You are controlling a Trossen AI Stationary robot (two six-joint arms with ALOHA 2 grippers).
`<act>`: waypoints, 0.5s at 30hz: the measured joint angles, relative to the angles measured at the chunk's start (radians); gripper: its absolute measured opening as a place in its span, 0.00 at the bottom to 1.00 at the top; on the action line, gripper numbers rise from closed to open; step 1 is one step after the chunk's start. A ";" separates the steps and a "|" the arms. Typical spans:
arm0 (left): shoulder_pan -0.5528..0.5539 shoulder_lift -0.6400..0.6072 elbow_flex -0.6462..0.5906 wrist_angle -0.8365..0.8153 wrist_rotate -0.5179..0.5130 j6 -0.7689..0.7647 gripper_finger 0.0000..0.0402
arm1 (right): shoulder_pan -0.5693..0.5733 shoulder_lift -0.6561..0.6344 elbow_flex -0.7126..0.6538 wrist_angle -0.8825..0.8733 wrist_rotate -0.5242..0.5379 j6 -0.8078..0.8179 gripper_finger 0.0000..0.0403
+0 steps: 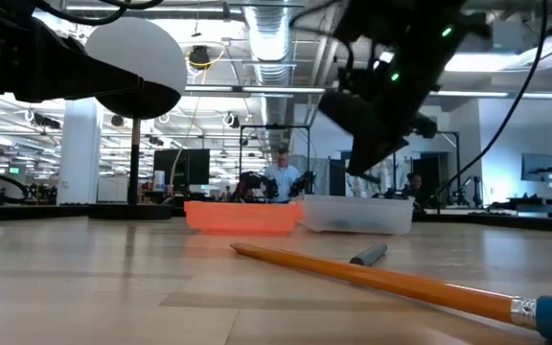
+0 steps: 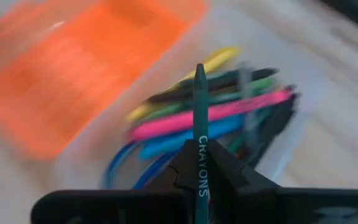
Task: Pick & place school supplies into a supply box
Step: Put the green crayon into the orange supply box
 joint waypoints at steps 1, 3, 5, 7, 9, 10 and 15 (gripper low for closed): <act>0.000 0.000 0.000 -0.001 0.000 0.000 0.37 | -0.028 0.004 0.000 -0.001 -0.006 0.003 0.02; 0.000 0.000 0.000 -0.011 0.000 -0.009 0.37 | -0.076 0.007 -0.003 -0.011 -0.044 0.007 0.02; 0.000 0.000 0.000 -0.030 0.000 -0.023 0.37 | -0.104 0.007 -0.003 -0.007 -0.072 0.007 0.02; 0.000 0.000 0.000 -0.045 0.000 -0.035 0.37 | -0.116 0.007 -0.003 -0.008 -0.085 0.002 0.04; 0.000 0.000 0.000 -0.052 -0.002 -0.042 0.37 | -0.120 0.007 -0.003 -0.008 -0.087 0.002 0.06; 0.000 0.000 0.000 -0.052 -0.002 -0.044 0.37 | -0.121 0.007 -0.003 -0.009 -0.088 0.001 0.07; 0.000 0.000 0.000 -0.050 -0.003 -0.052 0.37 | -0.120 0.007 -0.003 -0.009 -0.094 -0.001 0.15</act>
